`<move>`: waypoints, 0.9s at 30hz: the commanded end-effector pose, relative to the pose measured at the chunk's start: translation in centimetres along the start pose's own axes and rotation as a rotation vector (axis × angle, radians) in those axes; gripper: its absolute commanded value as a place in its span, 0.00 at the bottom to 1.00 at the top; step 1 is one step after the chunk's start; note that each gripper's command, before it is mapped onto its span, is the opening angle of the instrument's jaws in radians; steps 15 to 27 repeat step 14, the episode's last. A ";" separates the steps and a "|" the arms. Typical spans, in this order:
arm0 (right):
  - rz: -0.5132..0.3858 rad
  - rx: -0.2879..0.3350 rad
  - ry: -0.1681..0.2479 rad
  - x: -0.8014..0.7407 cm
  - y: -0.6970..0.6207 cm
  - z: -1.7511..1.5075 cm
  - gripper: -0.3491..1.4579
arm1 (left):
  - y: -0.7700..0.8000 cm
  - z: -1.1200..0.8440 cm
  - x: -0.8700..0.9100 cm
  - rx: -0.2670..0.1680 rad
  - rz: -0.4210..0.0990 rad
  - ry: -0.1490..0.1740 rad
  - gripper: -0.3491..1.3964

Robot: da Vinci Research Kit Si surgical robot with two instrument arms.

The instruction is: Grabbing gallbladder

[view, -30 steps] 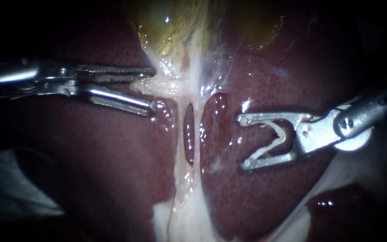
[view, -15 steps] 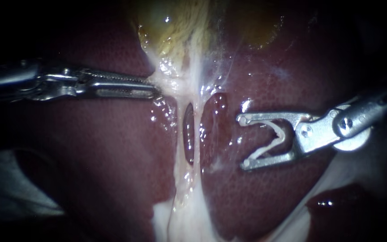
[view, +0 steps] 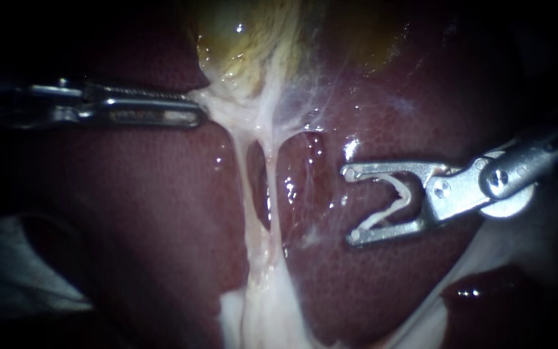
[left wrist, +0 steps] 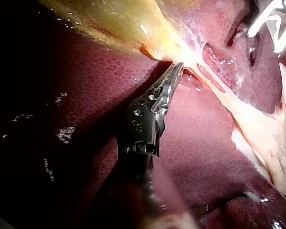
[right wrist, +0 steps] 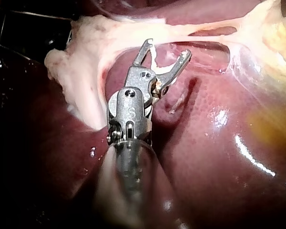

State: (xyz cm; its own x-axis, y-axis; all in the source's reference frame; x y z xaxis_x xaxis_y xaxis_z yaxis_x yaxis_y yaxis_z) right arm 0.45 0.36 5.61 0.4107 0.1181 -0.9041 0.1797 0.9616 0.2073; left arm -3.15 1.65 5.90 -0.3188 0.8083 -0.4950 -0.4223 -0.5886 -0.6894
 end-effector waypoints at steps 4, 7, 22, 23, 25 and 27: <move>0.000 0.000 0.000 0.00 0.00 0.00 0.47 | -0.06 -0.13 0.05 0.011 -0.006 0.004 0.00; 0.000 0.000 0.000 0.00 0.00 0.00 0.47 | -0.06 -0.14 0.05 0.013 -0.007 0.004 0.00; 0.000 0.000 0.000 0.00 0.00 0.00 0.47 | -0.05 -0.12 0.05 0.015 -0.008 0.005 0.00; 0.000 0.000 0.000 0.00 0.00 0.00 0.47 | -0.05 -0.12 0.05 0.015 -0.008 0.005 0.00; 0.000 0.000 0.000 0.00 0.00 0.00 0.47 | -0.05 -0.12 0.05 0.015 -0.008 0.005 0.00; 0.000 0.000 0.000 0.00 0.00 0.00 0.47 | -0.05 -0.12 0.05 0.015 -0.008 0.005 0.00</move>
